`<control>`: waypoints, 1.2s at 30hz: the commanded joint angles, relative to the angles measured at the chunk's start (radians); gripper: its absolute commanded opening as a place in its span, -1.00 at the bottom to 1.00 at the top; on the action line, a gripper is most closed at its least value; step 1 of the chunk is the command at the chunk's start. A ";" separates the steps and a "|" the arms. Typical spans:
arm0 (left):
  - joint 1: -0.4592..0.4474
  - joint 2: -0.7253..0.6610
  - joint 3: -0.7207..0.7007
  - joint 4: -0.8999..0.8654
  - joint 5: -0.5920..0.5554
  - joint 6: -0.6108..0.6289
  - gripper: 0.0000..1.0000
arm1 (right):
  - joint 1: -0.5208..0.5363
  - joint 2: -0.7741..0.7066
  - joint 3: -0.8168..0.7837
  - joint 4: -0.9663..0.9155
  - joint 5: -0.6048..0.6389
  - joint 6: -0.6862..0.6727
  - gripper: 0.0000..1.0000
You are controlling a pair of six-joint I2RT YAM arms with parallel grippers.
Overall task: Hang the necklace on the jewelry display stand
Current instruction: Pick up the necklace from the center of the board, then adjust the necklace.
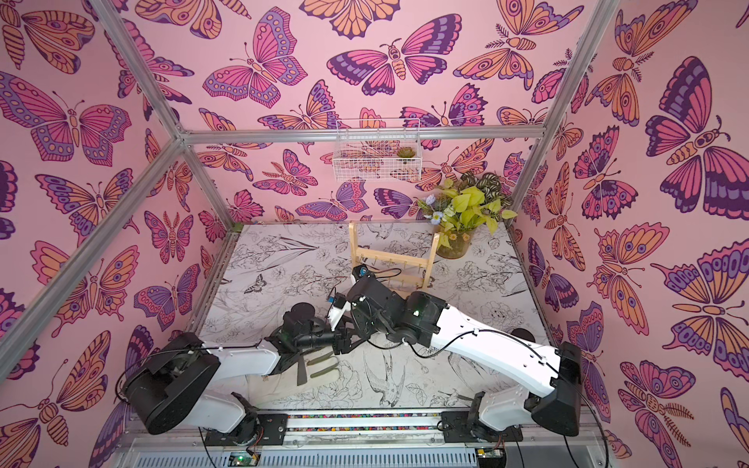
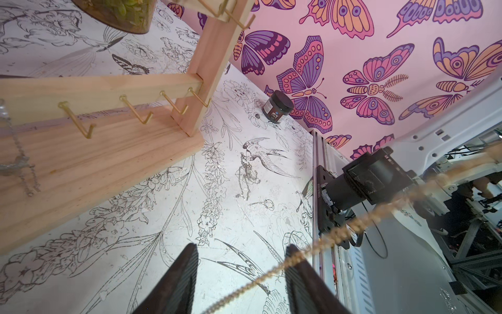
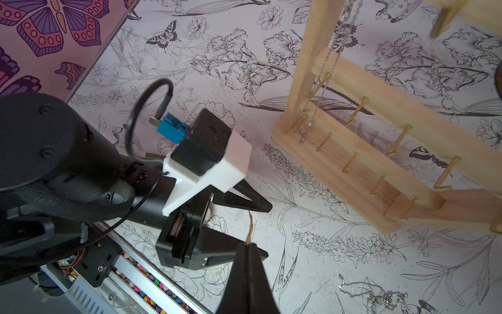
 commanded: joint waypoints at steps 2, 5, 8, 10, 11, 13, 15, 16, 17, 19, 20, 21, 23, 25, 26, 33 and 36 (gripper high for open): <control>-0.003 -0.032 -0.013 0.015 0.022 0.001 0.02 | 0.007 -0.011 0.024 -0.013 0.026 -0.020 -1.00; -0.002 -0.038 -0.008 0.009 0.052 -0.004 -0.07 | 0.007 -0.014 0.024 -0.011 0.030 -0.022 -1.00; -0.003 -0.032 -0.002 0.009 0.075 -0.009 -0.09 | 0.007 -0.021 0.019 -0.006 0.038 -0.023 -1.00; -0.003 -0.028 -0.001 0.009 0.069 -0.009 -0.07 | 0.007 -0.026 0.016 0.000 0.037 -0.023 -1.00; -0.004 -0.027 -0.001 0.008 0.060 -0.009 -0.03 | 0.007 -0.027 0.017 0.000 0.037 -0.023 -1.00; -0.004 -0.022 -0.004 0.009 0.047 -0.005 0.00 | 0.007 -0.029 0.017 0.000 0.037 -0.022 -1.00; -0.004 -0.019 -0.003 0.007 0.028 -0.003 0.03 | 0.007 -0.029 0.018 -0.001 0.035 -0.021 -1.00; -0.004 -0.018 -0.003 0.006 0.021 0.000 0.04 | 0.007 -0.029 0.019 0.000 0.034 -0.022 -1.00; -0.004 -0.017 -0.002 0.004 0.010 0.001 0.05 | 0.007 -0.028 0.019 0.000 0.032 -0.022 -1.00; -0.004 -0.022 -0.002 -0.006 -0.005 0.008 0.05 | 0.007 -0.026 0.024 -0.003 0.029 -0.022 -1.00; -0.004 -0.026 -0.002 -0.011 -0.011 0.012 0.06 | 0.007 -0.025 0.025 -0.002 0.028 -0.022 -1.00; -0.004 -0.031 0.000 -0.018 -0.019 0.017 0.06 | 0.007 -0.025 0.025 0.000 0.028 -0.023 -1.00; -0.003 -0.043 -0.001 -0.032 -0.035 0.026 0.05 | 0.007 -0.025 0.028 -0.001 0.025 -0.022 -1.00; -0.003 -0.059 -0.003 -0.050 -0.054 0.037 0.05 | 0.007 -0.025 0.030 -0.002 0.025 -0.022 -1.00; -0.002 -0.062 -0.003 -0.057 -0.061 0.041 0.05 | 0.007 -0.026 0.029 -0.003 0.025 -0.020 -1.00; -0.002 -0.061 0.004 -0.068 -0.015 0.044 0.01 | 0.008 -0.027 0.031 0.004 0.023 -0.020 -1.00; -0.001 -0.054 0.002 -0.058 -0.001 0.039 -0.01 | 0.008 -0.028 0.036 0.005 0.024 -0.019 -1.00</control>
